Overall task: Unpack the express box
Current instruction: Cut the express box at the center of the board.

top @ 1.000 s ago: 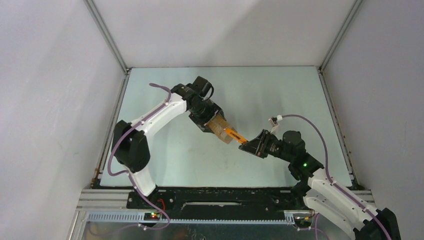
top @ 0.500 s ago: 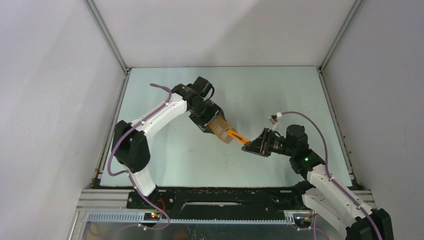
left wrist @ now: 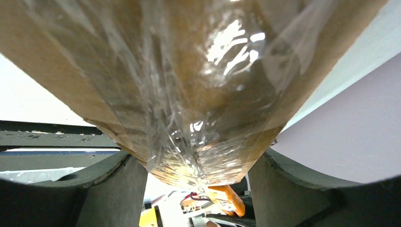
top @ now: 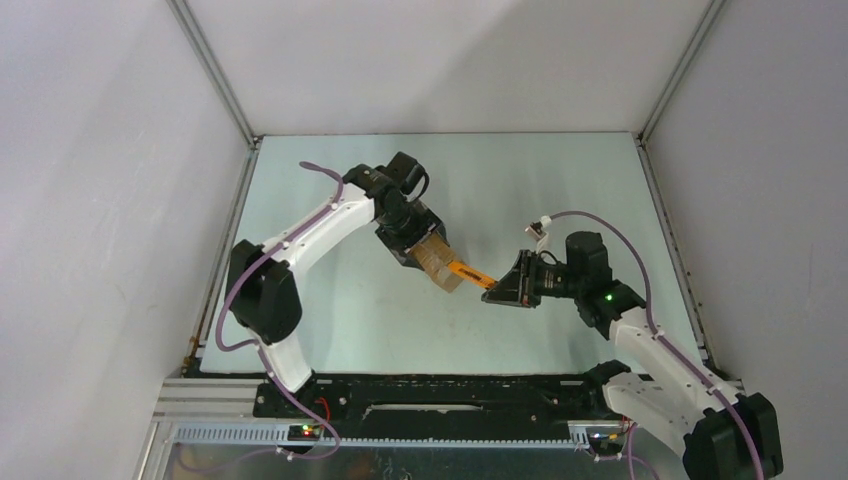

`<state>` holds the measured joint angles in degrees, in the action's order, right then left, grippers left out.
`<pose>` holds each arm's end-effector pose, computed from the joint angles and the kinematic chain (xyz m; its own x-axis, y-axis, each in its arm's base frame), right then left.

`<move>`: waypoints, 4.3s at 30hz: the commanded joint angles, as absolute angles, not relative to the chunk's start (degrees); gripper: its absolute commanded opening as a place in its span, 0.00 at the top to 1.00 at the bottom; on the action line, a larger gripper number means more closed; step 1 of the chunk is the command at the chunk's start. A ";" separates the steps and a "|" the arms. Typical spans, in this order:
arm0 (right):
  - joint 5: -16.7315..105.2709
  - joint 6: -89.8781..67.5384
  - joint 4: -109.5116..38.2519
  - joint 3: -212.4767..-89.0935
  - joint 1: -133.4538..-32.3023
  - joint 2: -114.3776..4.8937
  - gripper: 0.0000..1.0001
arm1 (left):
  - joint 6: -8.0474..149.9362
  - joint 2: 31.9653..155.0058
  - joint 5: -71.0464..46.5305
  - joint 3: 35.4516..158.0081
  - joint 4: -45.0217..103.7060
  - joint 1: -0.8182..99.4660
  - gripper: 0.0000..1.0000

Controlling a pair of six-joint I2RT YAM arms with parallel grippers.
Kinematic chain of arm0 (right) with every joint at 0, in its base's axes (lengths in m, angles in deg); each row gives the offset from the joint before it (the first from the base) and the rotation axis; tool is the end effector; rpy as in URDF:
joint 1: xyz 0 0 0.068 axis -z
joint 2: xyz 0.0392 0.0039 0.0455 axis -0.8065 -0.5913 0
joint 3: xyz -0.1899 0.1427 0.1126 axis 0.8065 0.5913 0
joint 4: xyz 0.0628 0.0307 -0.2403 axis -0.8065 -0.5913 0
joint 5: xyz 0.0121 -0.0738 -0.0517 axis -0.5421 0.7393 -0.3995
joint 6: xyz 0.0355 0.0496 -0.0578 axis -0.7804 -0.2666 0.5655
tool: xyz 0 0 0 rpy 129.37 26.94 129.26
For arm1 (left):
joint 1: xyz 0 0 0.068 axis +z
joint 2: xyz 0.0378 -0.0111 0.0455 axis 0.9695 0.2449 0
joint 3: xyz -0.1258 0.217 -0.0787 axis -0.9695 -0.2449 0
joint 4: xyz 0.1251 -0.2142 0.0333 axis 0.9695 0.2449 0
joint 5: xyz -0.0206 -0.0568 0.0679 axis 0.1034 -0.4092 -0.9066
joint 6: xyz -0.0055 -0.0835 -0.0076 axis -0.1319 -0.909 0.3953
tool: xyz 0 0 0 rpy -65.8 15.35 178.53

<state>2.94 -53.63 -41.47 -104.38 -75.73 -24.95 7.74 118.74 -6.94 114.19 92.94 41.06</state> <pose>0.1715 0.1292 0.2212 -0.9408 0.1568 -0.3006 -0.2261 0.3705 0.9009 0.2784 -0.2142 0.2382 -0.7964 -0.5890 0.1372 -0.5954 0.7239 -0.3486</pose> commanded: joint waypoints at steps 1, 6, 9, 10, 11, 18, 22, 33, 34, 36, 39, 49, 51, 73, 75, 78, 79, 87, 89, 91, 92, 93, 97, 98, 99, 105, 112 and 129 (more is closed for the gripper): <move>1.47 -50.43 -47.45 -107.47 -75.71 -27.40 1.00 | 11.24 120.20 -12.19 116.39 103.39 40.50 0.35; 0.50 -49.99 -47.61 -109.56 -76.49 -29.22 1.00 | 12.50 121.40 -14.23 119.69 106.77 40.25 0.36; 0.01 -48.95 -48.78 -110.29 -77.12 -29.80 1.00 | 13.35 121.99 -15.20 120.64 108.38 40.24 0.36; -0.45 -48.59 -49.12 -110.31 -77.06 -29.90 1.00 | 13.74 122.16 -15.55 120.89 109.02 40.25 0.36; -0.55 -48.18 -49.61 -110.31 -77.07 -29.89 1.00 | 14.09 122.34 -15.80 121.10 109.42 40.27 0.36; -2.44 -48.78 -48.77 -110.31 -77.58 -30.67 1.00 | 15.83 123.37 -17.31 122.45 110.88 40.28 0.35; -3.67 -48.71 -49.41 -110.29 -77.21 -30.59 1.00 | 16.54 123.40 -17.71 122.30 111.18 40.24 0.35; -6.45 -49.11 -50.82 -110.23 -75.67 -29.56 1.00 | 17.50 123.50 -18.57 122.30 111.66 40.24 0.35; -6.50 -48.94 -51.15 -110.22 -75.63 -29.44 1.00 | 17.49 123.42 -18.65 122.30 111.62 40.23 0.35; -6.51 -48.70 -51.55 -110.22 -75.59 -29.63 1.00 | 17.45 123.46 -18.68 122.29 111.42 40.23 0.35; -6.40 -48.72 -51.35 -110.22 -75.79 -30.00 1.00 | 17.61 123.68 -18.72 122.36 111.54 40.26 0.35; -3.72 -53.63 -43.50 -110.22 -83.00 -34.79 1.00 | 17.22 124.47 -17.98 123.21 110.86 39.68 0.35; -3.47 -53.32 -44.01 -110.22 -82.86 -35.11 1.00 | 17.24 124.51 -18.01 123.13 110.85 39.64 0.35; -7.09 -54.53 -44.18 -108.02 -78.85 -32.68 1.00 | 19.86 123.64 -21.93 118.80 110.61 40.37 0.36; -7.42 -56.38 -41.74 -107.94 -79.34 -32.60 1.00 | 19.86 123.51 -21.78 118.66 110.44 40.34 0.36; -7.61 -57.50 -40.73 -107.93 -79.85 -31.98 1.00 | 19.88 123.46 -21.55 118.39 110.32 40.32 0.35; -7.56 -57.53 -40.74 -107.93 -80.00 -31.75 1.00 | 19.82 123.46 -21.57 118.28 110.27 40.34 0.36; -5.30 -58.98 -39.42 -107.78 -82.65 -32.16 1.00 | 19.25 123.20 -20.96 117.64 109.61 40.20 0.36; -5.09 -59.69 -38.08 -107.65 -83.06 -32.80 1.00 | 19.16 123.19 -20.96 117.55 109.55 40.17 0.36; -4.28 -60.72 -36.74 -107.21 -83.68 -32.98 1.00 | 19.16 123.20 -20.96 117.55 109.50 40.16 0.36; -3.87 -61.00 -36.39 -107.03 -84.00 -33.03 1.00 | 19.12 123.20 -20.96 117.55 109.56 40.20 0.36; -3.53 -61.76 -35.82 -106.68 -84.20 -33.07 1.00 | 19.01 123.20 -20.96 117.55 109.52 40.16 0.36; -1.46 -64.99 -30.80 -105.12 -85.19 -33.16 1.00 | 18.31 122.90 -18.86 116.86 108.70 40.15 0.36; -1.03 -65.60 -30.02 -104.75 -85.39 -33.21 1.00 | 18.09 122.86 -18.25 116.58 108.34 40.16 0.36; -0.42 -65.69 -30.21 -104.67 -85.49 -33.25 1.00 | 17.84 122.72 -17.86 116.44 108.14 40.19 0.36; 2.29 -71.97 -22.51 -100.33 -85.63 -31.69 1.00 | 16.78 122.33 -16.56 115.95 107.50 40.11 0.36; 5.46 -78.62 -13.67 -95.51 -85.75 -29.73 1.00 | 15.43 121.66 -14.02 114.40 105.68 39.98 0.36; 6.36 -79.95 -12.00 -94.15 -85.44 -26.71 1.00 | 15.11 121.78 -13.24 113.99 105.27 39.89 0.36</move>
<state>2.50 -79.49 -15.48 -93.94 -86.13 -28.14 15.48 119.94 -13.38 117.40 101.62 40.40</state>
